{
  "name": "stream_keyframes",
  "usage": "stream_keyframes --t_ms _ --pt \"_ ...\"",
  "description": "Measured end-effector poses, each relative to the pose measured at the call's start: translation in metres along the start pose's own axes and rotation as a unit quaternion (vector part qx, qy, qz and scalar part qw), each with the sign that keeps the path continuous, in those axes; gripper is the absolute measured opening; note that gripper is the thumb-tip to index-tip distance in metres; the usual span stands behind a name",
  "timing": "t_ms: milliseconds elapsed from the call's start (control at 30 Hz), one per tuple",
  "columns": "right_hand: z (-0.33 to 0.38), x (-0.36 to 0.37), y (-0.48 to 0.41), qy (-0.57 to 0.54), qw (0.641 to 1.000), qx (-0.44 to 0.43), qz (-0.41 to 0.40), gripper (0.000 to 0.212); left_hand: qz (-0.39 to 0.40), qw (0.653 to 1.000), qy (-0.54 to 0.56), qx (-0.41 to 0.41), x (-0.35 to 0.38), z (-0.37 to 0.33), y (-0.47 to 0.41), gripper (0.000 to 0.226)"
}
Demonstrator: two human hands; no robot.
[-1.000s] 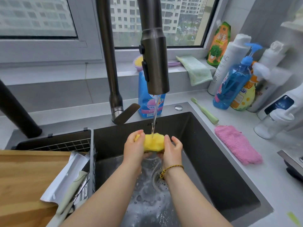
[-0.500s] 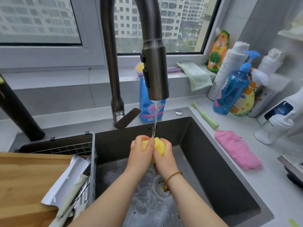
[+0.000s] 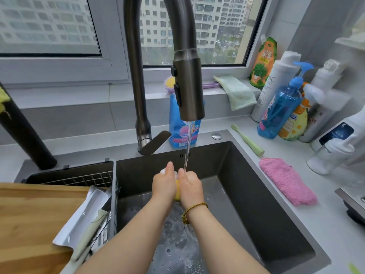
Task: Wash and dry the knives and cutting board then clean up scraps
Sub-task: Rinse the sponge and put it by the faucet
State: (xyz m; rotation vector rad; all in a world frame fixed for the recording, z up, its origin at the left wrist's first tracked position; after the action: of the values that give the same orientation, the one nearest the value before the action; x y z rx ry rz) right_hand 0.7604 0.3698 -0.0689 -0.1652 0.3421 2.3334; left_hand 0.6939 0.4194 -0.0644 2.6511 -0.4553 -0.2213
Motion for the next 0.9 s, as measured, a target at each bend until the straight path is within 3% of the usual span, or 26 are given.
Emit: stream_keyframes --t_ms 100,167,267,333,467,567,633,733,800,900 --pt "-0.007 -0.002 0.002 -0.108 0.991 0.071 -0.032 0.033 0.018 1.0 0.0 -0.01 0.005 -0.005 0.001 0.043" --pt "-0.01 0.0 0.009 -0.218 0.967 0.134 -0.013 0.029 0.03 0.999 -0.006 -0.012 0.005 -0.007 0.001 0.045" --pt "-0.009 0.0 0.013 -0.289 0.947 0.131 0.037 0.019 0.047 0.998 0.009 -0.04 0.0 -0.006 -0.003 0.043" --pt "-0.007 -0.01 0.008 -0.27 0.96 0.073 0.024 0.008 0.07 0.997 -0.01 -0.026 -0.003 -0.007 -0.005 0.036" --pt "-0.01 -0.034 0.004 -0.195 0.978 0.005 -0.069 0.022 0.09 0.988 -0.117 0.036 -0.005 -0.012 0.006 0.03" --pt "-0.005 -0.031 0.009 -0.156 0.985 -0.039 -0.064 0.016 0.063 0.981 -0.152 0.107 0.005 -0.013 0.016 0.04" --pt "-0.002 -0.026 0.012 -0.118 0.991 -0.051 -0.037 0.007 0.04 0.979 -0.155 0.127 0.009 -0.012 0.021 0.034" --pt "-0.005 -0.016 0.013 -0.092 0.996 0.003 -0.011 0.02 0.024 0.977 -0.157 0.142 0.008 -0.011 0.019 0.018" --pt "-0.01 -0.01 0.009 -0.122 0.991 0.053 -0.008 0.036 0.024 0.973 -0.164 0.161 0.009 -0.016 0.018 0.025" --pt "-0.005 -0.011 0.003 -0.124 0.988 0.091 -0.034 0.034 0.023 0.973 -0.155 0.17 0.012 -0.024 0.016 0.035"
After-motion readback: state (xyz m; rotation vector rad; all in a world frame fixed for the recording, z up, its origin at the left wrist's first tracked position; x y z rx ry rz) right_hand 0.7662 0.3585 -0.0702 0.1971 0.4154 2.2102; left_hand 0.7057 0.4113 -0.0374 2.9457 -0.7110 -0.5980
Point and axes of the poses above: each hand's wrist, its own y-axis away from the middle knuckle, its own x-axis out of the palm, z = x × y, the point moved 5 cm from there along -y, towards the middle knuckle, and after that the axes turned 3 degrees about -x, right-handed, at the moved point
